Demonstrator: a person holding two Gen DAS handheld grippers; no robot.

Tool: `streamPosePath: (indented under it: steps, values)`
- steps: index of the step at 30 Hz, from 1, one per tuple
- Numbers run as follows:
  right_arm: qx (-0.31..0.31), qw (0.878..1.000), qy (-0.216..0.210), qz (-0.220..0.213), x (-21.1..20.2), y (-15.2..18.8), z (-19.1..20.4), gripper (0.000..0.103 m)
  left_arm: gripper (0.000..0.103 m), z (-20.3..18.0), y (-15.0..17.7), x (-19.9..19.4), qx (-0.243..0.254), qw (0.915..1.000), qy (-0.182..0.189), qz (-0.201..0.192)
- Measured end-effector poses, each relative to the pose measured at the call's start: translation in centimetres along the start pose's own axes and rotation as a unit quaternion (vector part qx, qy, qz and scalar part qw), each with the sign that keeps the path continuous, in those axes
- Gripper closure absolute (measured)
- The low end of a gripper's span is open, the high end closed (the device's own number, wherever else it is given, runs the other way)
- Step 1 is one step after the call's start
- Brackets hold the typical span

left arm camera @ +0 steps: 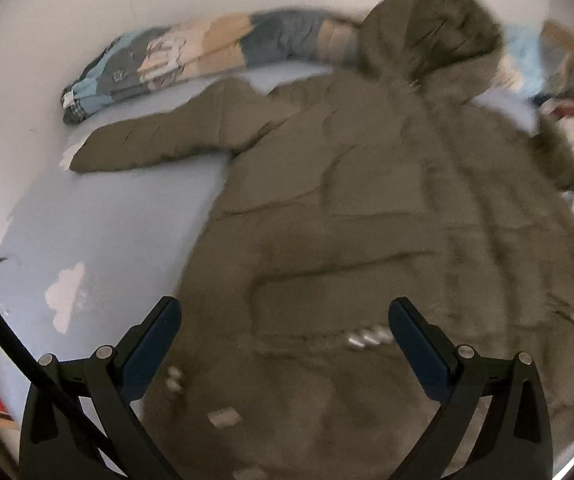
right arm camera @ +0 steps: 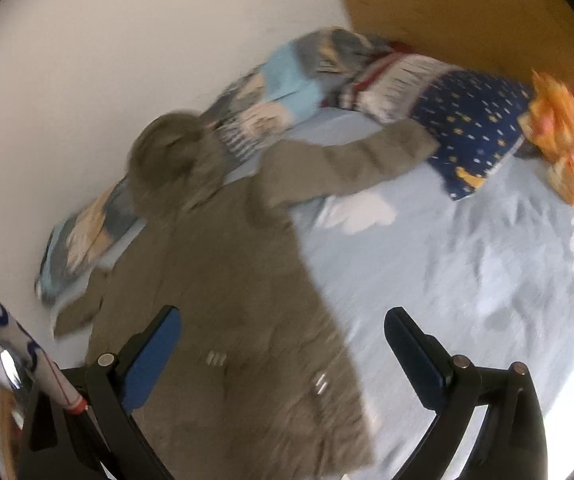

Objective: Fold large clothes

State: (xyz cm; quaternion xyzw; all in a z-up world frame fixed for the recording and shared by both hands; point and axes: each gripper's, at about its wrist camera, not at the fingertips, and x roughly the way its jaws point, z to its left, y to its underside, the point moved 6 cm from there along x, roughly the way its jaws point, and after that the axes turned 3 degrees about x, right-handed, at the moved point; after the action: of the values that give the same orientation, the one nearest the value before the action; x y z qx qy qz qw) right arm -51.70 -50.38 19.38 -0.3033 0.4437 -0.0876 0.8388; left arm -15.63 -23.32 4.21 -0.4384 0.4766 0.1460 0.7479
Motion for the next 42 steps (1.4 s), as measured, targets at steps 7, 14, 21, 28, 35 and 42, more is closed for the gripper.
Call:
streamPosePath:
  steps: [7, 14, 21, 28, 35, 42]
  values:
    - [0.089, 0.996, 0.011, 0.024, 6.5, -4.1, -6.8, 0.000, 0.000, 7.6, -0.7, 3.6, -0.081, 0.9949, 0.008, 0.059]
    - [0.047, 0.974, -0.052, 0.214, 12.8, 3.5, -5.0, 0.001, 0.000, 12.0, 2.4, 6.2, -0.096, 0.9852, 0.061, 0.128]
    - [-0.035, 0.959, -0.067, 0.273, 12.9, 8.6, -1.7, 0.010, 0.044, 10.4, 5.0, 5.6, -0.080, 0.9718, 0.167, 0.146]
    - [-0.046, 0.964, -0.046, 0.257, 11.5, 8.9, -2.5, 0.074, 0.087, 9.0, 5.0, 3.4, -0.042, 0.9780, 0.171, 0.112]
    - [-0.072, 0.974, -0.029, 0.213, 8.0, 8.4, -1.8, 0.086, 0.089, 9.8, 7.3, -0.4, -0.024, 0.9825, 0.158, 0.096]
    - [-0.065, 0.973, 0.002, 0.220, 5.0, 10.1, -3.8, 0.074, 0.071, 10.9, 10.2, -2.4, -0.002, 0.9937, 0.066, 0.091]
